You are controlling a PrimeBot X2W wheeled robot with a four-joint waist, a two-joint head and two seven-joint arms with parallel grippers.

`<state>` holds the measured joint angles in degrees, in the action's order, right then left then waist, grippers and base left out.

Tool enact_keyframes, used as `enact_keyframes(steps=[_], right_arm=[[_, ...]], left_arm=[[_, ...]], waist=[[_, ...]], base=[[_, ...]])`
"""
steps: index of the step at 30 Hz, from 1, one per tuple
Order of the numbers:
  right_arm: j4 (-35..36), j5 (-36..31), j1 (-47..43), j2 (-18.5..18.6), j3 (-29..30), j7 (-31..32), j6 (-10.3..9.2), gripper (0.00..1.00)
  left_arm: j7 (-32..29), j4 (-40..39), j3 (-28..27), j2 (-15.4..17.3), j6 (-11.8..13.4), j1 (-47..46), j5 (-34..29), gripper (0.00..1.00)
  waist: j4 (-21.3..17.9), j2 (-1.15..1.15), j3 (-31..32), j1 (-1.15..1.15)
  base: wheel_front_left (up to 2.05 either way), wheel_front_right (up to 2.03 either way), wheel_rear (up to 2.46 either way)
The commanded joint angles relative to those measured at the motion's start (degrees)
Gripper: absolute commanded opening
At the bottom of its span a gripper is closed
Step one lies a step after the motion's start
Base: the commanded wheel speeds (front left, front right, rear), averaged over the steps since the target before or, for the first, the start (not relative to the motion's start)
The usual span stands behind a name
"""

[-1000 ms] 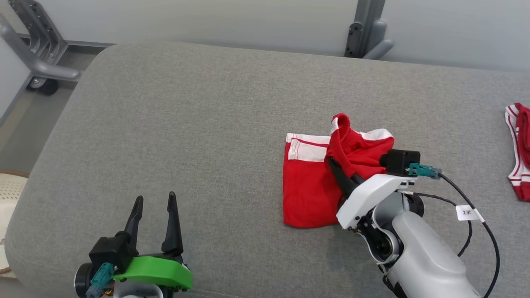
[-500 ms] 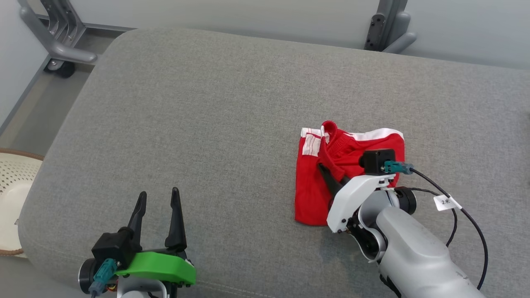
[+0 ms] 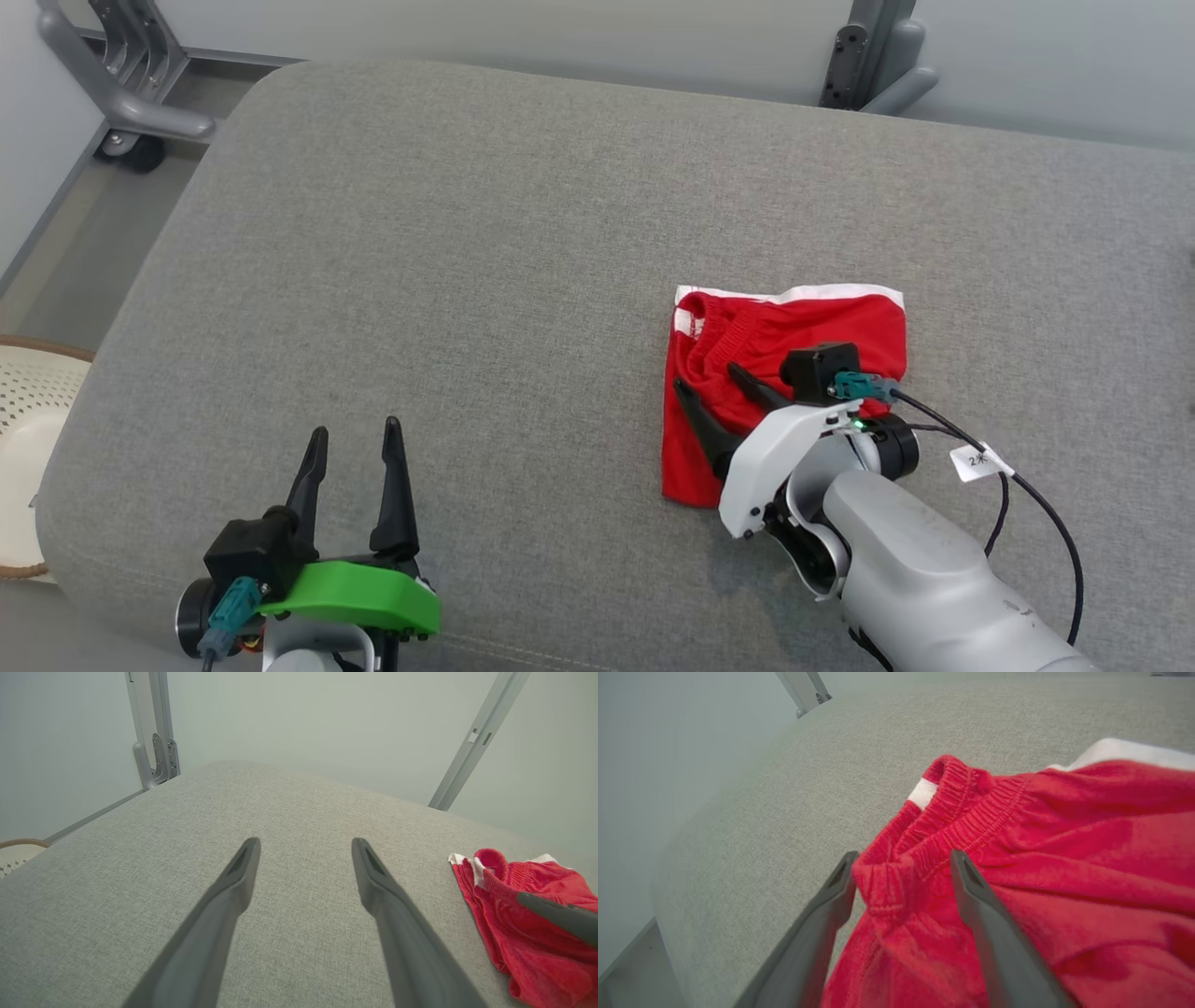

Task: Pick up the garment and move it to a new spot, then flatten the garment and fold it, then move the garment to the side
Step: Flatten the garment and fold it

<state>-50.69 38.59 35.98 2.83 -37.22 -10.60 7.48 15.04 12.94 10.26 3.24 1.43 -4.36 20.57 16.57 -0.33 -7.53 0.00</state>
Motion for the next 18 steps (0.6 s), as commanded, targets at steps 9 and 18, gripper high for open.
enact_keyframes(steps=[9, 18], right_arm=[[3.2, -1.3, -1.5, 0.2, -1.3, -2.9, 0.0, 1.0], [7.6, -8.2, -3.1, 0.2, 6.5, -4.5, 0.0, 1.0]], left_arm=[[0.1, -0.5, -1.0, -0.1, -0.3, 0.1, -1.0, 1.0], [0.1, -1.0, -1.2, -0.2, -0.3, 0.5, -1.5, 1.0]], waist=[[-2.5, 0.33, 0.5, 0.0], [-4.5, 0.33, 1.0, 0.0]], base=[[0.0, 0.0, 0.0], [0.0, 0.0, 0.0]])
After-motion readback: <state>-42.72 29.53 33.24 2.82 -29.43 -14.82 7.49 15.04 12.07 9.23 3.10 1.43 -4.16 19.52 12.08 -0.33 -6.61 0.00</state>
